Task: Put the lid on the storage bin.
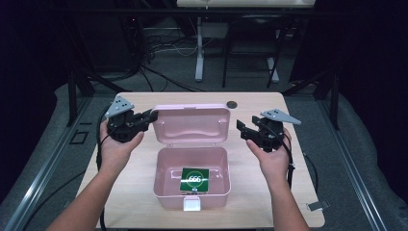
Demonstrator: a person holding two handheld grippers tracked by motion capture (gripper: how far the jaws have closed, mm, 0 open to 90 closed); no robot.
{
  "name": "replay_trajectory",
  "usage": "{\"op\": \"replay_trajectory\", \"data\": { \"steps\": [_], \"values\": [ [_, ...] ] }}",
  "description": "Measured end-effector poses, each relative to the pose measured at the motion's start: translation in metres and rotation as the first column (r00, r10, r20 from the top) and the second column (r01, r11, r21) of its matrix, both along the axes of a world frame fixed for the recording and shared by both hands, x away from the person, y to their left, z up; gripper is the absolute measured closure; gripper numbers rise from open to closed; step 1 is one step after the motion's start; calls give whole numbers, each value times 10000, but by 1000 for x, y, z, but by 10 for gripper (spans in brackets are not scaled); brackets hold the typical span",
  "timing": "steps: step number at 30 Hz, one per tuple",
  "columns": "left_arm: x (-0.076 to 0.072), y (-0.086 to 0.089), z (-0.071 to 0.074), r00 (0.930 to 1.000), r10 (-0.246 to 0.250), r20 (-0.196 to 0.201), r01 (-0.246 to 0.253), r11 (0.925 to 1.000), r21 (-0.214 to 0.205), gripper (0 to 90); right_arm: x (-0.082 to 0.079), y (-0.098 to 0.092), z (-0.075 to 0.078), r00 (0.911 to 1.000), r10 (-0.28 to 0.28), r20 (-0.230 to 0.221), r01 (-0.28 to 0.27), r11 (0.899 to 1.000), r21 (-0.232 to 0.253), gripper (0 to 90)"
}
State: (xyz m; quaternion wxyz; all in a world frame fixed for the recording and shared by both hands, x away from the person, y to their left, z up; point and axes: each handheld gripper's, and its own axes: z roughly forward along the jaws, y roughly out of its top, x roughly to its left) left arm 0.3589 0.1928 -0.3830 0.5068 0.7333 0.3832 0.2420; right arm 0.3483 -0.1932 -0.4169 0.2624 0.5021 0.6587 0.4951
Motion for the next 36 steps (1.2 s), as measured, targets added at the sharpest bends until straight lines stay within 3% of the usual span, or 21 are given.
{"op": "replay_trajectory", "data": {
  "steps": [14, 33, 36],
  "values": [
    [-3, -12, 1, 9978, -102, 659, 54, 9974, 723, 822, -4, -1, 2, 9996, -29, 276, 24, 9998, 188, 404],
    [-19, -2, -3, 9976, -480, 494, 467, 9986, 263, 784, -10, 7, 5, 9985, 311, 447, -319, 9993, 176, 404],
    [-22, 1, -3, 9977, -560, 377, 559, 9984, 16, 776, -12, 7, 6, 9981, 329, 517, -340, 9992, 191, 404]
  ]
}}
